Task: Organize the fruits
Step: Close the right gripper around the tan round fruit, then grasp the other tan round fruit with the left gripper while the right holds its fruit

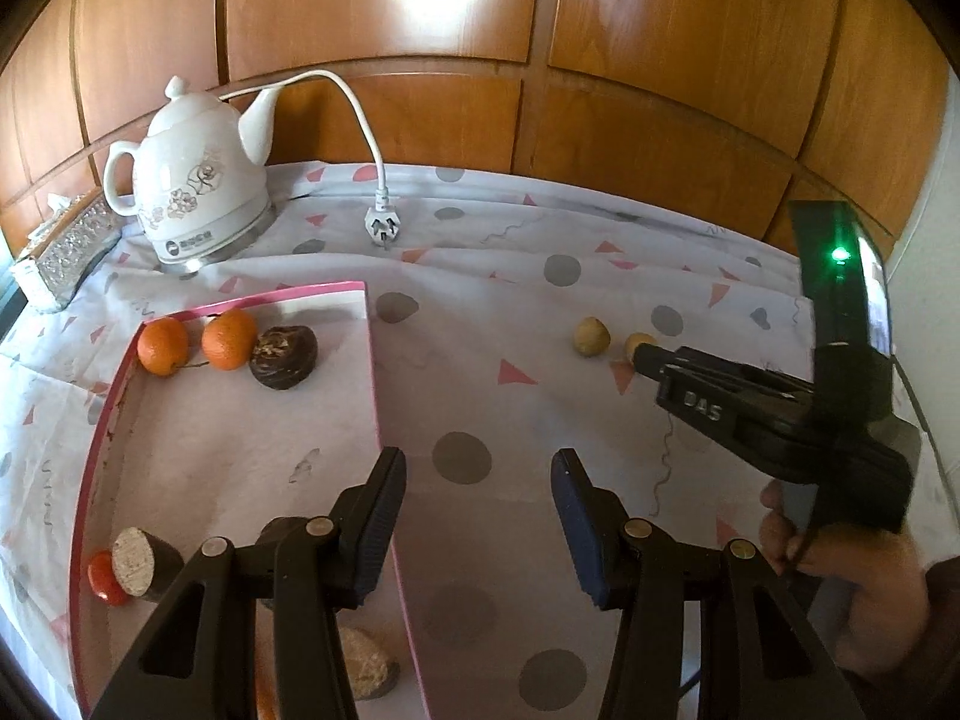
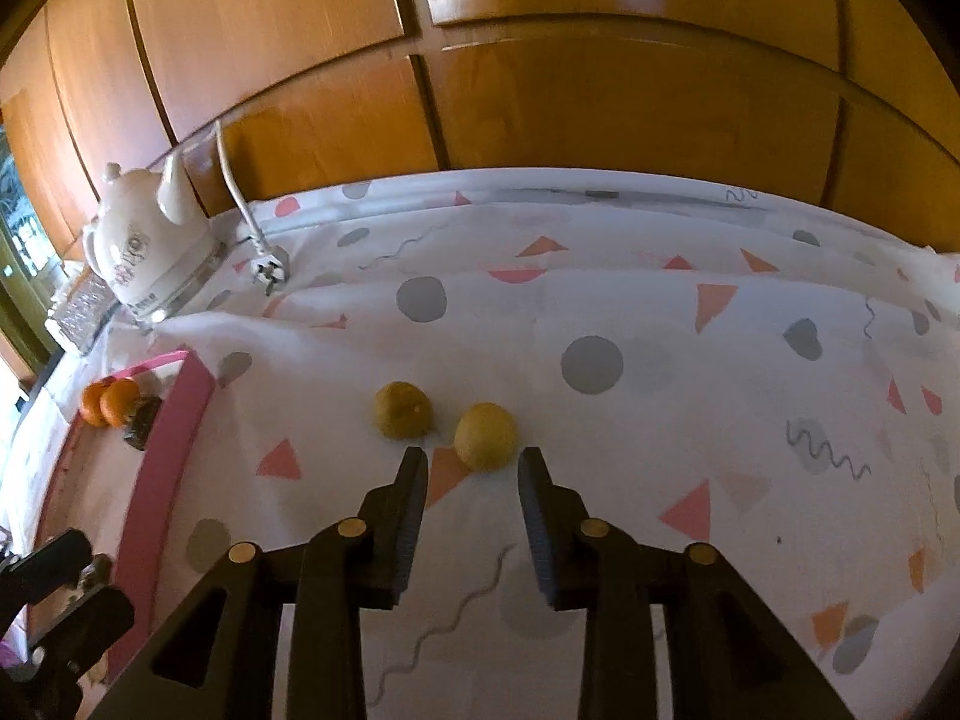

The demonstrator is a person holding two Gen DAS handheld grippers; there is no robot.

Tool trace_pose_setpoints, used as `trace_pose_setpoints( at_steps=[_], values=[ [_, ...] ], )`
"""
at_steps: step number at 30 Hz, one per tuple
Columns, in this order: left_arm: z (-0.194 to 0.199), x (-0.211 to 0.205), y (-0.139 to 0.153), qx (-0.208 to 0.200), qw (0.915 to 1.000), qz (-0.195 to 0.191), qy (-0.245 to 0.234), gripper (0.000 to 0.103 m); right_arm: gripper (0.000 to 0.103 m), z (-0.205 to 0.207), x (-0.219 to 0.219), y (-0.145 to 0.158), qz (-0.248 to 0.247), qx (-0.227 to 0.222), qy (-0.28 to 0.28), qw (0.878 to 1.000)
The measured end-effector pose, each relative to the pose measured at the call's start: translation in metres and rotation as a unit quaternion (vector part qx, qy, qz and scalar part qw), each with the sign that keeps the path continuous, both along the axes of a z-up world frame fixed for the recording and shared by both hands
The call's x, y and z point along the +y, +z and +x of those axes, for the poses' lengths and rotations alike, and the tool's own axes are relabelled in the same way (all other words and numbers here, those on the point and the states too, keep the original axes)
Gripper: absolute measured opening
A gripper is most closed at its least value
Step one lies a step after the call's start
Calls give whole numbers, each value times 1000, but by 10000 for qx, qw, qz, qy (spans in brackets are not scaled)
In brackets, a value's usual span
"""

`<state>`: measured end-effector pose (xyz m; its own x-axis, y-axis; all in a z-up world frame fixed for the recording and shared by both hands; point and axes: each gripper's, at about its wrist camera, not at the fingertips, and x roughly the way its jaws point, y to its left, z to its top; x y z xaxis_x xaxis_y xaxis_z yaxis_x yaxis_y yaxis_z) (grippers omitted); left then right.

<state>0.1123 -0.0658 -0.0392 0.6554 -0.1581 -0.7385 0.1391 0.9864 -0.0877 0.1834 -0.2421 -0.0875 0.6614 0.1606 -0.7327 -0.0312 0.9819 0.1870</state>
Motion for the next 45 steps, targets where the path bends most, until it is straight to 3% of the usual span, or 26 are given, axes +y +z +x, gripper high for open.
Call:
trace_pose_setpoints(
  at_steps=[8, 11, 34, 45],
  values=[
    [11, -4, -3, 81, 9999, -61, -6, 51, 31, 21, 3, -12, -217, 112, 19, 9997],
    [14, -6, -4, 109, 9999, -72, -12, 51, 26, 22, 3, -15, -256, 138, 30, 9996],
    [27, -26, -13, 363, 9993, -79, -49, 51, 26, -20, -48, -19, -377, 180, -552, 9976],
    [62, -43, -23, 669, 9969, -402, -63, 51, 26, -20, -49, -19, -327, 166, -554, 9978]
  ],
)
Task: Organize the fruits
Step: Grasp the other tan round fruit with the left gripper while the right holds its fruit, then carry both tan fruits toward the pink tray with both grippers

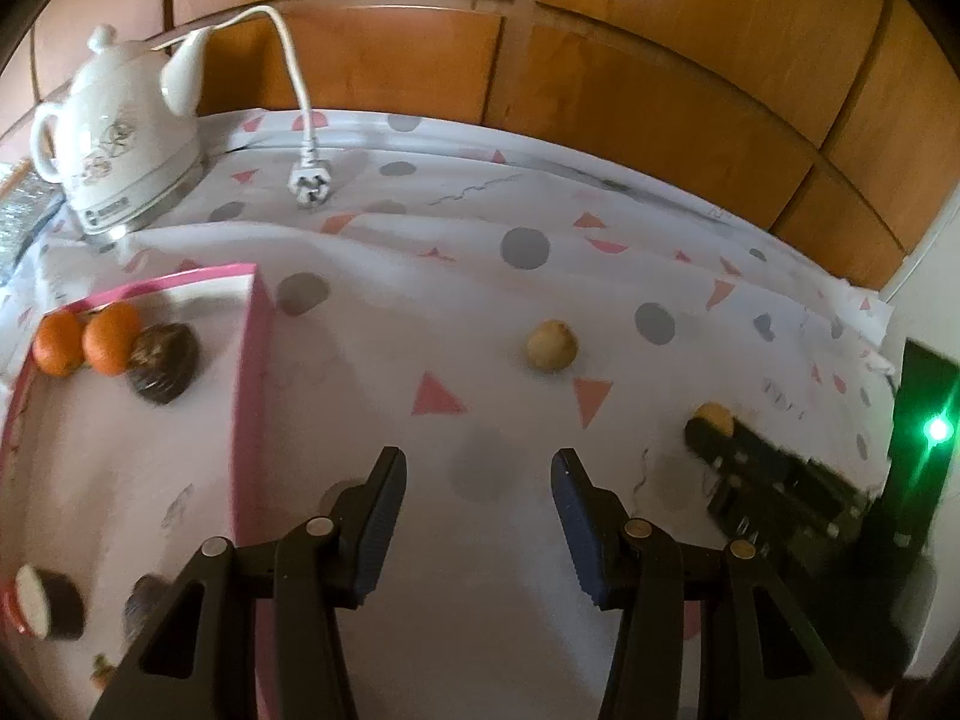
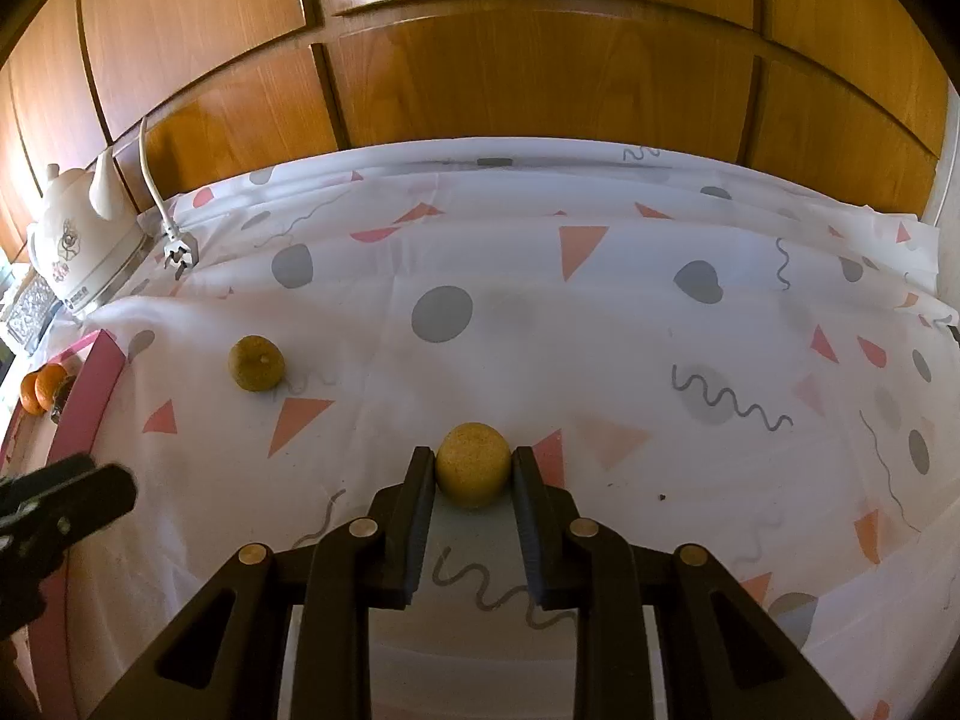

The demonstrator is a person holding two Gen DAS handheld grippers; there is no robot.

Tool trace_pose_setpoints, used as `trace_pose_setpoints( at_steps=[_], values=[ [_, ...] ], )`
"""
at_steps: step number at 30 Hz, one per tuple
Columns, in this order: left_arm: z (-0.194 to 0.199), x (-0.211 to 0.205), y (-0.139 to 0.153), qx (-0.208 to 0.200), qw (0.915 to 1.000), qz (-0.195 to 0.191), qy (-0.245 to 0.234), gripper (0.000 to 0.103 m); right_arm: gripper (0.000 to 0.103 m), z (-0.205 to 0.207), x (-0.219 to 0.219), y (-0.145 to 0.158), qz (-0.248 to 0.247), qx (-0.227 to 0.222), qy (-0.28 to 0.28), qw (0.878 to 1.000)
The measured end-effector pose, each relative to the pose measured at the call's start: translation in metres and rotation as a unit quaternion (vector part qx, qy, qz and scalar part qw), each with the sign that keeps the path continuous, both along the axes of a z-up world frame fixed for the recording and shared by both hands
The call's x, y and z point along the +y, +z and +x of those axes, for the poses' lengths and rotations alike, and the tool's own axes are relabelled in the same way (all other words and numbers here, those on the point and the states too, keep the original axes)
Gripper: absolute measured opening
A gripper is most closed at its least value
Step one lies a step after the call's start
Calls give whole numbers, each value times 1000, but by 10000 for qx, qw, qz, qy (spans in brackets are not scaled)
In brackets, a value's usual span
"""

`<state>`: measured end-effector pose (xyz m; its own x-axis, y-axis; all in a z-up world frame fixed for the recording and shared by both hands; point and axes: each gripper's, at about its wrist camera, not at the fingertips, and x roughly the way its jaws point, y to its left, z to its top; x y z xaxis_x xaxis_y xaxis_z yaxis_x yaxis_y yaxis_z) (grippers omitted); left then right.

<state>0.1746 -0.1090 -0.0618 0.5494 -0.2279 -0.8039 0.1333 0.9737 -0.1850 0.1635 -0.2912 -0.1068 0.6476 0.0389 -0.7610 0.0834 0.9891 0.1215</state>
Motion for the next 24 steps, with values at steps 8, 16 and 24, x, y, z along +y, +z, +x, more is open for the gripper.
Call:
trace_pose_setpoints(
  at_steps=[8, 16, 24],
  values=[
    [25, -24, 2, -186, 9995, 64, -266, 50, 26, 1, 1, -1, 8, 17, 48, 10000],
    [53, -44, -9, -161, 9988, 244, -403, 49, 26, 0, -5, -2, 160, -22, 61, 9999],
    [66, -48, -20, -134, 9986, 166, -477, 26, 26, 0, -1, -2, 58, -33, 57, 10000]
  ],
)
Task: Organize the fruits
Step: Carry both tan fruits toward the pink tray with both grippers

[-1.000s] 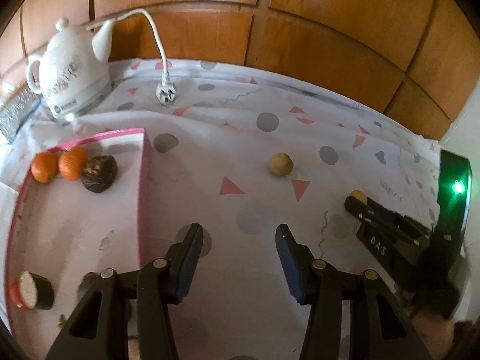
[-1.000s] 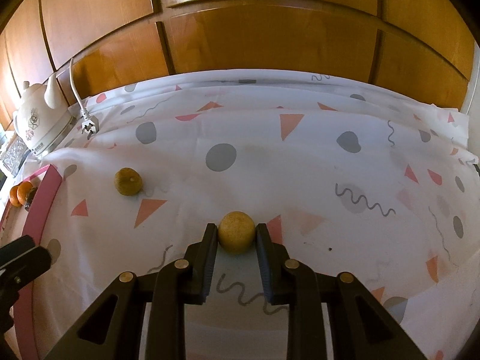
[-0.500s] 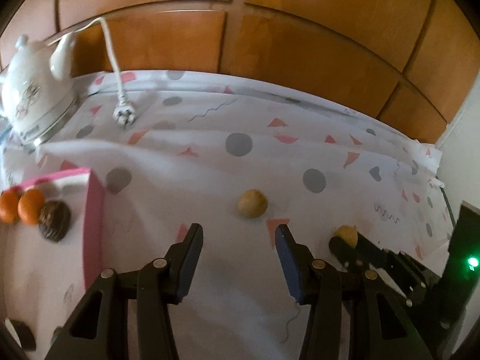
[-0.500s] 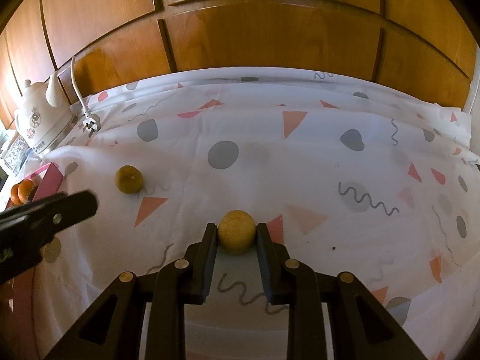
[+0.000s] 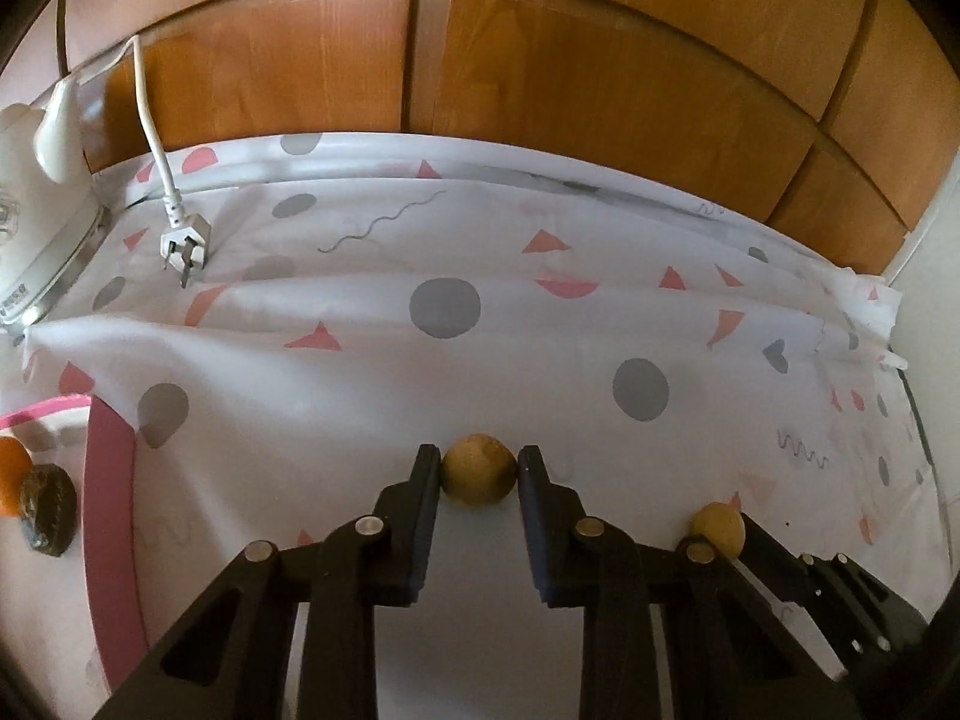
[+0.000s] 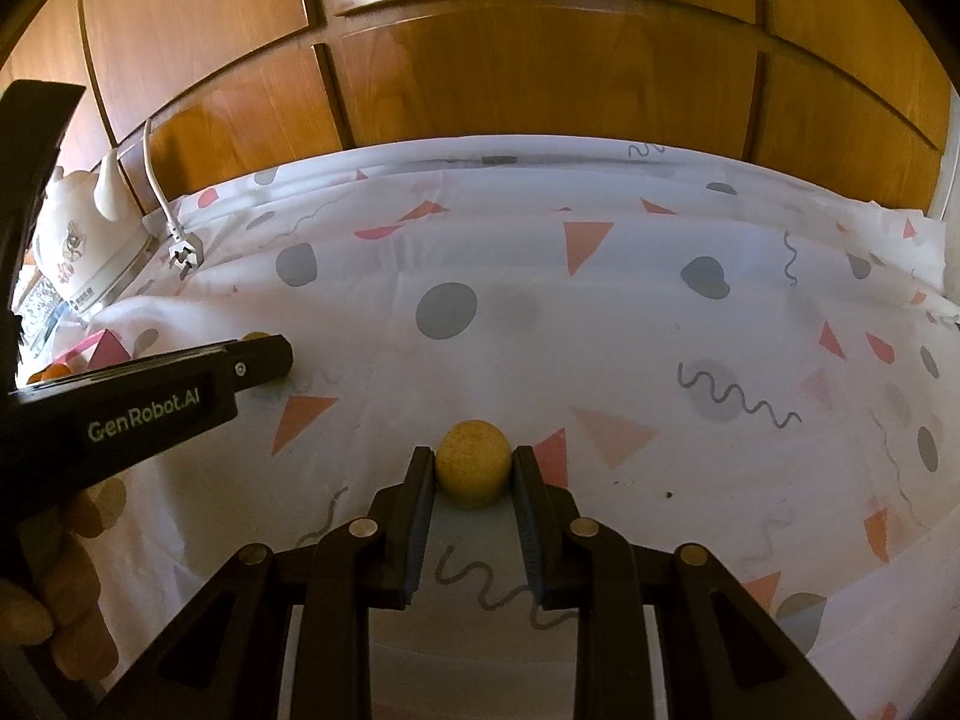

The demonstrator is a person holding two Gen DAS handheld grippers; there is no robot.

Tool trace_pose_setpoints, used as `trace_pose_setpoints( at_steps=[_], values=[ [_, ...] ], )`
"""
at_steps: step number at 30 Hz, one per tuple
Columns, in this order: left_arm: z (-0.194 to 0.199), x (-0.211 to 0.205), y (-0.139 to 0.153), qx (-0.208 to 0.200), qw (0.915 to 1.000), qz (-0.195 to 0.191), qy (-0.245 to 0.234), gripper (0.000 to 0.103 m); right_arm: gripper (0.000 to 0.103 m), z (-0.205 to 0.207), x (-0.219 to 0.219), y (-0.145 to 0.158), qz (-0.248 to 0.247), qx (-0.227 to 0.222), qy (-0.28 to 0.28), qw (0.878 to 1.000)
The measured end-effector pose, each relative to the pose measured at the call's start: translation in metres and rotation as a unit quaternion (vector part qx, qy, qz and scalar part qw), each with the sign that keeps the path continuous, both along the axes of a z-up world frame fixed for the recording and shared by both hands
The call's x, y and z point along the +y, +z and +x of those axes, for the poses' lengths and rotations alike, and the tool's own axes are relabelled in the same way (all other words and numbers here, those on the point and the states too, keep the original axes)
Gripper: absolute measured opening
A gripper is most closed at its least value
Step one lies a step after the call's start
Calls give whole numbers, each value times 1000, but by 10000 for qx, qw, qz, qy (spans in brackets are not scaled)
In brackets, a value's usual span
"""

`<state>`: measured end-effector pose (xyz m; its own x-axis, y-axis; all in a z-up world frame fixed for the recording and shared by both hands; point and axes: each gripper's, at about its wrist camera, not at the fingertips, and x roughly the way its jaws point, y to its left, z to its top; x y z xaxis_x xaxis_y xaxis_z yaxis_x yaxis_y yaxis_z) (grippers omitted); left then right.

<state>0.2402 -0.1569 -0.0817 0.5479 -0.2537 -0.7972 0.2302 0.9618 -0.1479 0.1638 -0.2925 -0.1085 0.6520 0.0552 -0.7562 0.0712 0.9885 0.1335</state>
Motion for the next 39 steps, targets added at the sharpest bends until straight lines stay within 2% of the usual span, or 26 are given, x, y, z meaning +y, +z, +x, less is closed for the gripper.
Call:
trace_pose_setpoints(
  at_steps=[5, 11, 16, 21, 26, 32, 39],
  values=[
    [-19, 10, 3, 21, 9999, -90, 76, 26, 26, 0, 0, 0, 20, -4, 0, 10000],
    [-61, 19, 15, -140, 9998, -118, 11, 26, 26, 1, -1, 0, 40, 11, 5, 10000],
    [-88, 26, 15, -103, 9999, -125, -15, 26, 26, -2, 0, 2, -47, 57, 92, 9999],
    [-110, 33, 7, -8, 9999, -108, -8, 26, 26, -24, 0, 5, -88, 112, 191, 9997],
    [-132, 32, 1, -120, 9999, -8, -30, 26, 26, -57, 4, 8, -180, 80, 332, 9993],
    [-140, 27, -2, -380, 9992, 126, -25, 26, 26, -82, 8, 4, -245, 96, 347, 9991],
    [-141, 28, -4, -482, 9988, 108, -1, 26, 26, -87, 8, 2, -255, -15, 288, 9993]
  ],
)
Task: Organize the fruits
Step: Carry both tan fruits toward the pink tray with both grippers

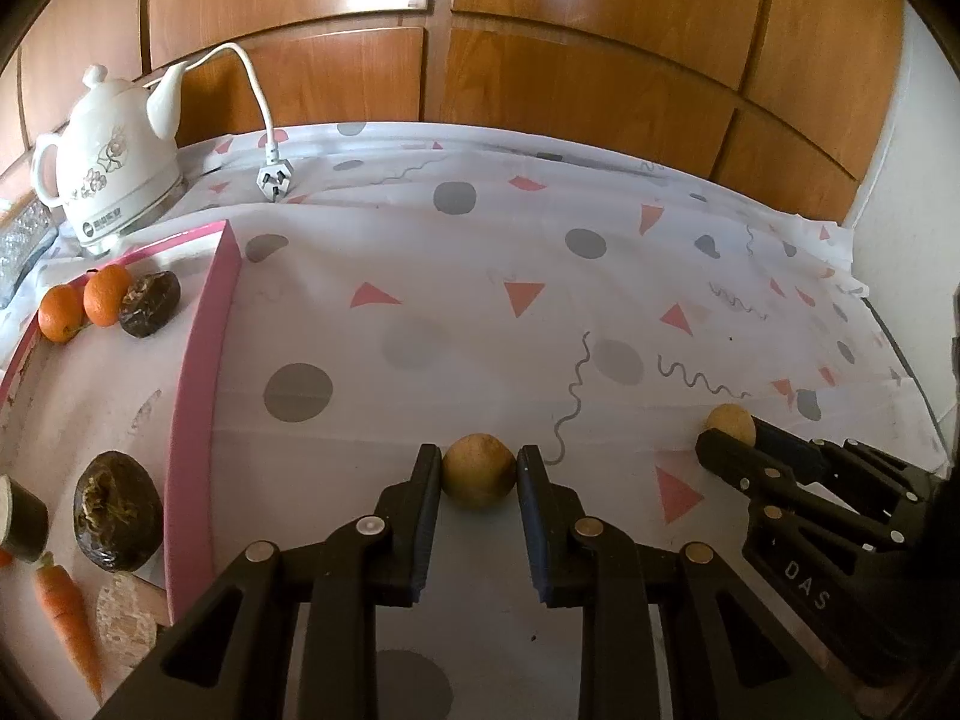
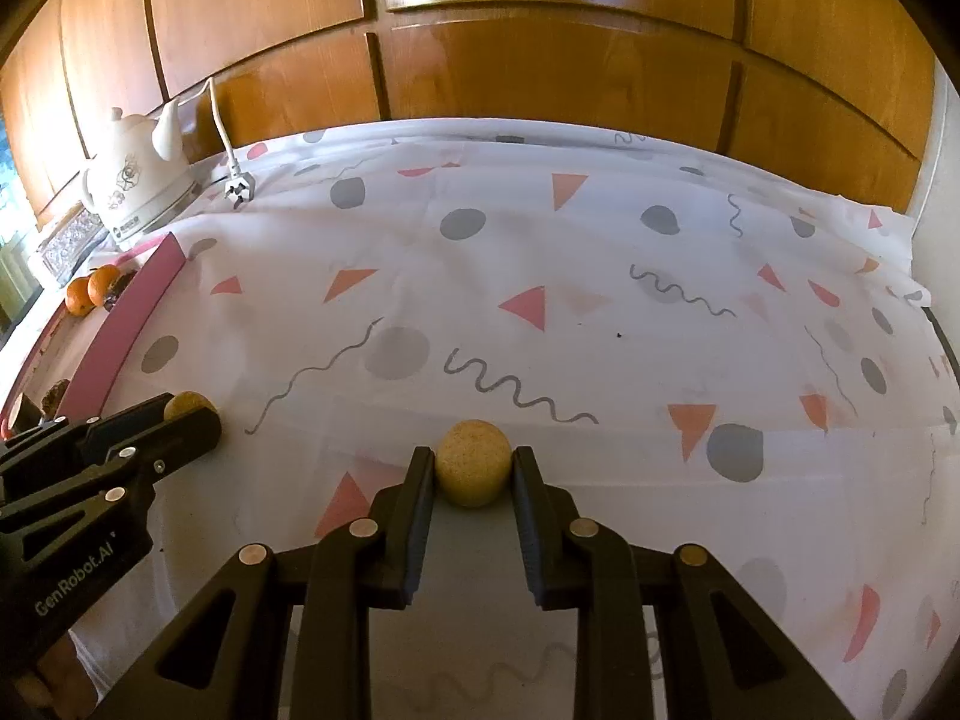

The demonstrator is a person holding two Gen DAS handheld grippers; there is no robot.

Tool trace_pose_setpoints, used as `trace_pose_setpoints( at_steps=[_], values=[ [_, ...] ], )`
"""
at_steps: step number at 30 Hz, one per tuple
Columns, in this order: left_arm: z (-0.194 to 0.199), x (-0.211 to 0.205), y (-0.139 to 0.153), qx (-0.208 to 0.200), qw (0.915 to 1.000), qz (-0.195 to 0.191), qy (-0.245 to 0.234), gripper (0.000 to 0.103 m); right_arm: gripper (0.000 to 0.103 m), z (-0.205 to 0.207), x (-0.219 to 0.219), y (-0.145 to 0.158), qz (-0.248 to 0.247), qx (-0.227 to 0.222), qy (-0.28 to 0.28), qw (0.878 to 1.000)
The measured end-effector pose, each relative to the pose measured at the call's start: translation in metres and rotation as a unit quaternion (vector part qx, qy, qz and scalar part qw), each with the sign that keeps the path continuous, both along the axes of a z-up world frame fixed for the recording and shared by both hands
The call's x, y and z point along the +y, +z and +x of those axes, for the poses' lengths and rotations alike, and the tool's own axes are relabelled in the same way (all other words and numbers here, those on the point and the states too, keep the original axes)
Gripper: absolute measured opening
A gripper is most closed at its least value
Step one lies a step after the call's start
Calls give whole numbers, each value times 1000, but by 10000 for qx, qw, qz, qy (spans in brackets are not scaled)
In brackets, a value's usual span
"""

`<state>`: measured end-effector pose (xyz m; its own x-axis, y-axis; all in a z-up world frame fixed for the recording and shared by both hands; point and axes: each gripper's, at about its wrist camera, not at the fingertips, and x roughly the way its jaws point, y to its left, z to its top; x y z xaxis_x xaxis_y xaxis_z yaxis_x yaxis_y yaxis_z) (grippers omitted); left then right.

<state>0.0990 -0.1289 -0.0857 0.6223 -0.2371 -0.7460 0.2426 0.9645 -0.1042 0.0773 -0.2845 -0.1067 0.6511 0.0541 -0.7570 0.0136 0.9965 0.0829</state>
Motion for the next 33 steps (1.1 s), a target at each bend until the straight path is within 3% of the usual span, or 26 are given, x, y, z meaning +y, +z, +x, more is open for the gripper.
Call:
trace_pose_setpoints(
  at_steps=[22, 29, 33],
  values=[
    [-2, 1, 1, 100, 9999, -23, 9, 25, 26, -3, -1, 0, 59, -73, -18, 10000],
    [-16, 19, 34, -235, 9997, -24, 63, 25, 26, -3, 1, 1, -43, -60, -20, 10000],
    [-23, 48, 57, -504, 9981, 1, 343, 25, 26, -2, 4, 1, -126, -50, -33, 9999]
  ],
)
